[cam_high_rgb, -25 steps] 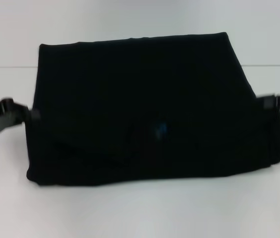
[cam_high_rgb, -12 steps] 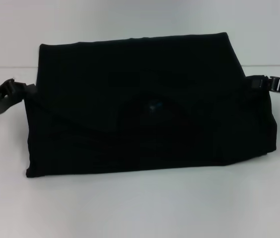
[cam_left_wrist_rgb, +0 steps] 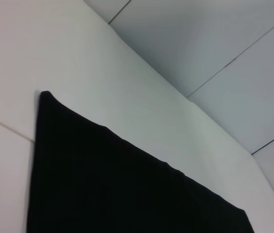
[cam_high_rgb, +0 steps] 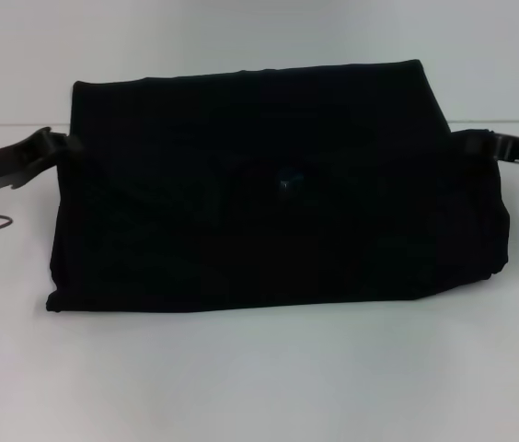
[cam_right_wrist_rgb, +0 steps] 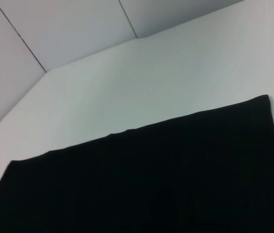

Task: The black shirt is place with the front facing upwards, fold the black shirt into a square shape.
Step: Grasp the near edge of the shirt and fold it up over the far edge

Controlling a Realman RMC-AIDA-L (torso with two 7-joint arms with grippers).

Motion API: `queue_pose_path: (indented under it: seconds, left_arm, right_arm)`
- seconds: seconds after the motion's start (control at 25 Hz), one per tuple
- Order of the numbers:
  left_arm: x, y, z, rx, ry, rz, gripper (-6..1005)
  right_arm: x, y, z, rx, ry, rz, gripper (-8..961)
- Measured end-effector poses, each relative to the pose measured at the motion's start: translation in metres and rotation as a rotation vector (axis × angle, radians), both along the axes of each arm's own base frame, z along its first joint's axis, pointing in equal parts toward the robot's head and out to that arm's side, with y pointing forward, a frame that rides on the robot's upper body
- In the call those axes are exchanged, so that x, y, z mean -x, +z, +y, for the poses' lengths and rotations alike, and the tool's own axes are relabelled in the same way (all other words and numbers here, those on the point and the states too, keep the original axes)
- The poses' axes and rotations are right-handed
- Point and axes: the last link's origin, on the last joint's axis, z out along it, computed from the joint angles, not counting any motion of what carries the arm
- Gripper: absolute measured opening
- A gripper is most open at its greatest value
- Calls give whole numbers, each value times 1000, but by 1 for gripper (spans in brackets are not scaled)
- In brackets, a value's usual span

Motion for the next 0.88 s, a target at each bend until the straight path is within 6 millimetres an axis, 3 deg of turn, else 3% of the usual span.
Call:
queue_pose_path:
  seconds: [0.24,0.44,0.48,0.6,0.68,0.8,0.88]
  left_arm:
    - [-1,-16,2,-2,17,43,28]
    - [1,-21,-2,0,10,61,28]
    - [4,-20,-3,-1,16,59,76]
    - [11,-16,-9,-9,33,40,218]
    - [15,-8,-16,0,17,10,295]
    - [16,3,-26,37,-35,-20,410]
    - [15,14,-39,97,-94,-55,481]
  right_arm:
    - [-1,-13,1,4,-20,-22,58]
    - [-8,-11,-3,-14,-38,-13,60]
    - [-11,-9,-4,-24,-44,-8,60]
    - [-19,3,-9,-71,-58,51,286]
    - [-21,10,-14,-93,-25,83,384]
    - [-18,19,-29,-81,122,102,530]
    - [-11,20,-41,-28,263,83,573]
